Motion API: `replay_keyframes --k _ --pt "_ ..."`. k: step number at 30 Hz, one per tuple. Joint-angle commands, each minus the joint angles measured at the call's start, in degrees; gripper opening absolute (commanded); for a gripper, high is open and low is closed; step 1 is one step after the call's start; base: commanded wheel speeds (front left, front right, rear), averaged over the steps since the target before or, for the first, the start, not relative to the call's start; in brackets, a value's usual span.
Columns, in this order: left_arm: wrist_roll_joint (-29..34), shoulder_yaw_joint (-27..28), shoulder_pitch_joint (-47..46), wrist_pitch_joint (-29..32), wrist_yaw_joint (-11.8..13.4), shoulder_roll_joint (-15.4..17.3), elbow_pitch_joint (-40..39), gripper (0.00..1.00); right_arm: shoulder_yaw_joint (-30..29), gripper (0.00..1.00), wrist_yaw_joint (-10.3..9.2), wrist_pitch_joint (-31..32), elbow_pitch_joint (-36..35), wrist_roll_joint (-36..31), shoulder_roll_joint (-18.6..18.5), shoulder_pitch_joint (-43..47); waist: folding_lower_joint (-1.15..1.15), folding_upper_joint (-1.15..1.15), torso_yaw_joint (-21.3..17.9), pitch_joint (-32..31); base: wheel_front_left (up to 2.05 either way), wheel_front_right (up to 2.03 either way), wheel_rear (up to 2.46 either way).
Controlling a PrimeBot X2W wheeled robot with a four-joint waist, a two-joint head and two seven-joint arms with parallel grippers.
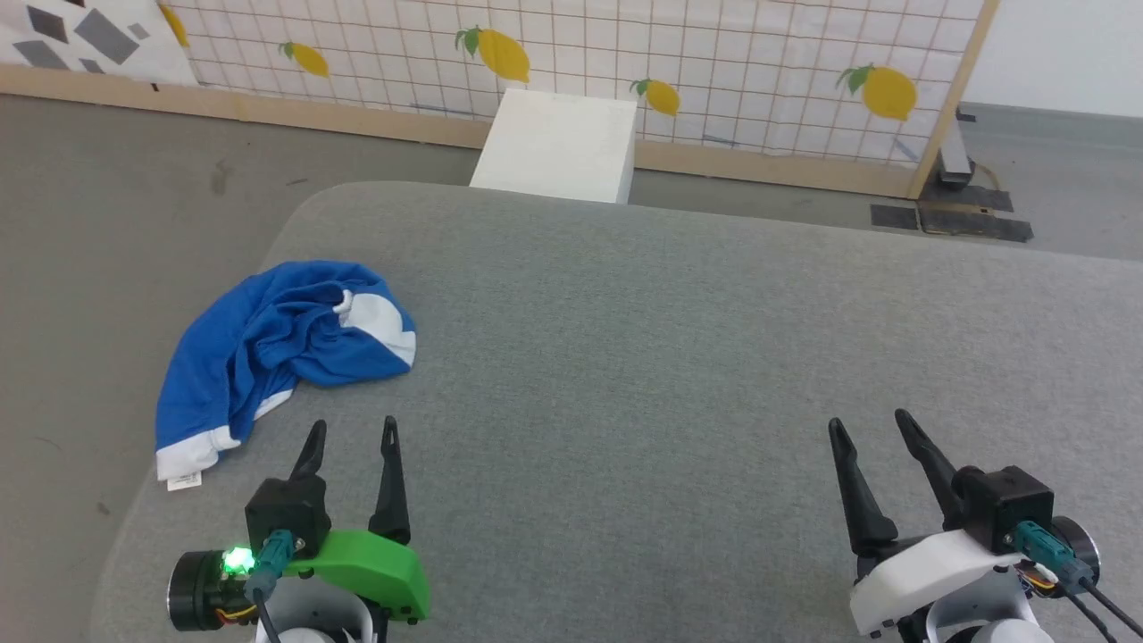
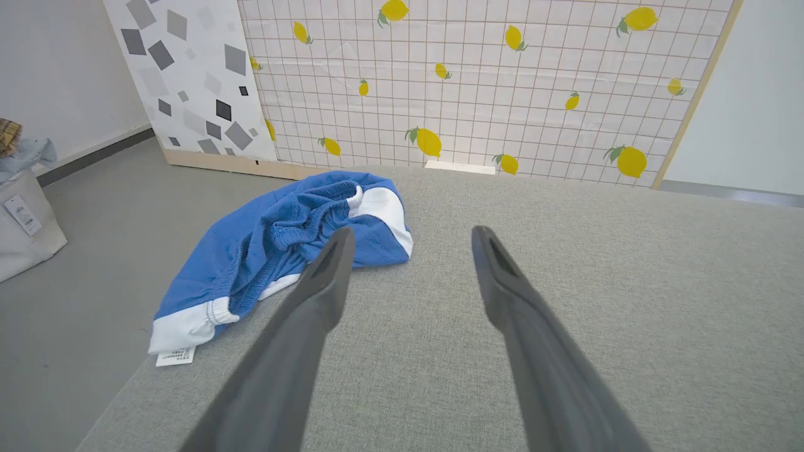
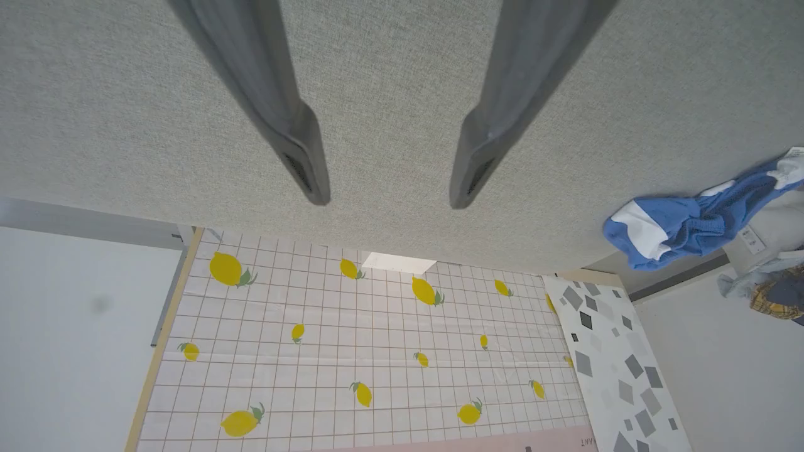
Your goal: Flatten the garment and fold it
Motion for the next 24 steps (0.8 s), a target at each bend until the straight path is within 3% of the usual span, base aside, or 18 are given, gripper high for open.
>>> replay_keyframes --k 1,24 --pt "-0.35 -0.21 0.9 -0.54 0.49 -0.09 0.17 1.0 0.14 1.0 -0.04 -0.61 0.44 0.87 -0.01 0.69 0.0 0.0 0.57 -0.1 0.0 0.0 0.0" --pt "-1.89 -1.2 1.85 -3.25 2.12 -0.13 1.28 1.0 1.45 1.0 -0.05 -3.34 2.51 3.02 -0.01 1.22 0.0 0.0 6.03 -0.16 0.0 0.0 0.0"
